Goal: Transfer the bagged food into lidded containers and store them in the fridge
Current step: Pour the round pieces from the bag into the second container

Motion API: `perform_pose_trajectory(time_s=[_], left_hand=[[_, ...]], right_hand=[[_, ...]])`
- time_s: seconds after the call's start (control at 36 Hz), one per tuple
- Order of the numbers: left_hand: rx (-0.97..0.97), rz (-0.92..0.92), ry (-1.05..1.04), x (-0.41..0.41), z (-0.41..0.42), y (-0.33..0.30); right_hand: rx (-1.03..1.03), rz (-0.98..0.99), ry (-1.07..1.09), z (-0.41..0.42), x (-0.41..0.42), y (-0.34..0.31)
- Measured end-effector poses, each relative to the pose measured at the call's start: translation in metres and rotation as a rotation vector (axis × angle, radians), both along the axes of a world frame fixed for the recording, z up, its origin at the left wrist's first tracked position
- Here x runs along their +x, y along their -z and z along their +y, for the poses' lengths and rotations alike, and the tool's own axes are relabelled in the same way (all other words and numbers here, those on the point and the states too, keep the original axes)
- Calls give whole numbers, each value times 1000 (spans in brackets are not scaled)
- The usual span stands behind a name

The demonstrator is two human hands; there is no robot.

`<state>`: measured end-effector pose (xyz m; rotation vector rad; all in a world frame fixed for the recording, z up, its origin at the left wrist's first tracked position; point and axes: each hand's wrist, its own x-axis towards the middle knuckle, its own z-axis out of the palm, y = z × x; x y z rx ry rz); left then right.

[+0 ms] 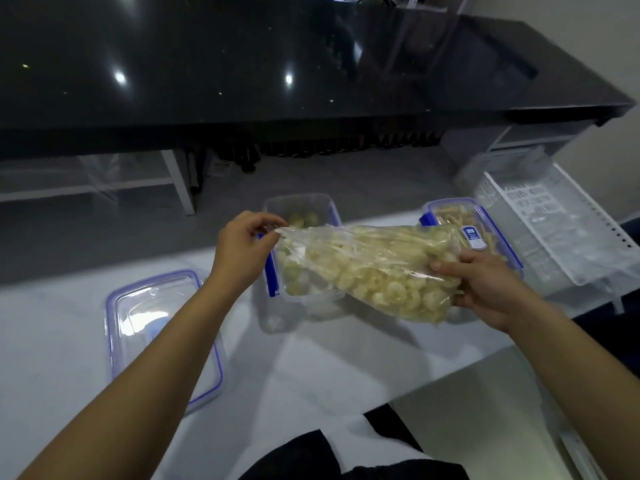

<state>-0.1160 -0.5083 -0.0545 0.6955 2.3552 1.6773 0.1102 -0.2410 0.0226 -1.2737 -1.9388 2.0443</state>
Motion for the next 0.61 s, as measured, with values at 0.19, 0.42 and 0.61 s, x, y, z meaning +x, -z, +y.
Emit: perform_pose_trajectory(time_s=[0.19, 0.42, 0.61], left_hand=[[71, -19, -23, 2, 0, -9], [83, -112, -31, 2, -4, -8], [87, -122, -61, 7, -4, -7]], right_hand=[[37, 47, 19, 3, -13, -18], [137, 80, -21, 6, -31, -37], [183, 114, -40, 11, -43, -45]])
